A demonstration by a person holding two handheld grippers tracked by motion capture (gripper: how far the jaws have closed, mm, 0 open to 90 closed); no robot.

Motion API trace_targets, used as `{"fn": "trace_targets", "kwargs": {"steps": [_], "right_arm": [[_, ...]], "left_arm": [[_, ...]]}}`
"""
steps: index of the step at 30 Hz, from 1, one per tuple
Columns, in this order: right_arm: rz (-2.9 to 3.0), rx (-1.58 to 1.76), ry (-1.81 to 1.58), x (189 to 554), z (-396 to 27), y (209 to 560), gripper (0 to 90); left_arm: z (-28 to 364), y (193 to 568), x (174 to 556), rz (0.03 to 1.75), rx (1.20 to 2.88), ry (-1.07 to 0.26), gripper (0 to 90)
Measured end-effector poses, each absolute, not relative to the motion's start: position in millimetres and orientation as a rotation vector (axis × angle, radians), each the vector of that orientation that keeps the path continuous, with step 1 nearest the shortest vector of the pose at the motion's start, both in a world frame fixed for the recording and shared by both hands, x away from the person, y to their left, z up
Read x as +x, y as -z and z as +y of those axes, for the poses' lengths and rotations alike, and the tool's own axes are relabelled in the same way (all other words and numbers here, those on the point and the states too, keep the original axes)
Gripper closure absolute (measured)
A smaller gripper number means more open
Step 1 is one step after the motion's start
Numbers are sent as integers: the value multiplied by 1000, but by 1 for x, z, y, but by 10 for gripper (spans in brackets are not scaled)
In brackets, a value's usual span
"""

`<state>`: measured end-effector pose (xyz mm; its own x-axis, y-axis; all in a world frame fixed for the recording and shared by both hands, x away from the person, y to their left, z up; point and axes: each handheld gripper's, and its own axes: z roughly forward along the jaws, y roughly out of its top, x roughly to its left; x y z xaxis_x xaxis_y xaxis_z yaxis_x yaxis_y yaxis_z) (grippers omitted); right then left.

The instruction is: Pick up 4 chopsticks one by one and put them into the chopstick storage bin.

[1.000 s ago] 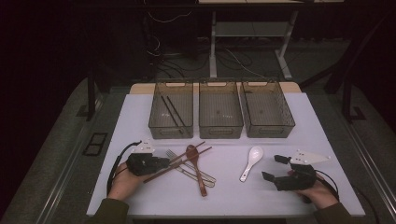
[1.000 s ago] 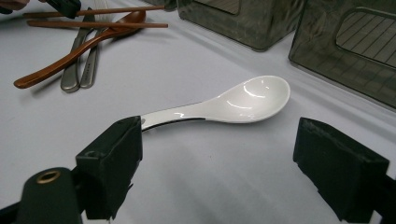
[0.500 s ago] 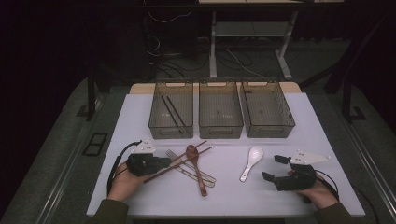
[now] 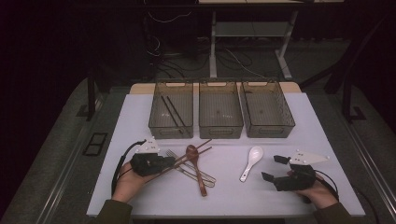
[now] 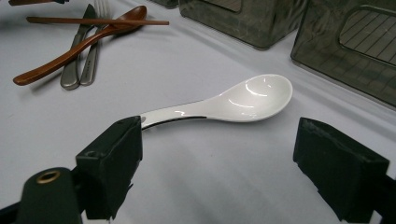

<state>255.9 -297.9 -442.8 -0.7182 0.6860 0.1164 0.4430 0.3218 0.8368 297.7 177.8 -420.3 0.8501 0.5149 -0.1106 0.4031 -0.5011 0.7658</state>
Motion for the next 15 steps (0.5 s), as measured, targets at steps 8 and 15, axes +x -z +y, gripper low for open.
{"fn": "trace_targets", "kwargs": {"steps": [8,15], "right_arm": [[2341,1016,-1340,256,-296,444,153],[2349,1015,-1336,255,-294,444,153]], "left_arm": [[175,414,300,661,2136,-170,830],[172,405,308,657,2113,-183,830]]}}
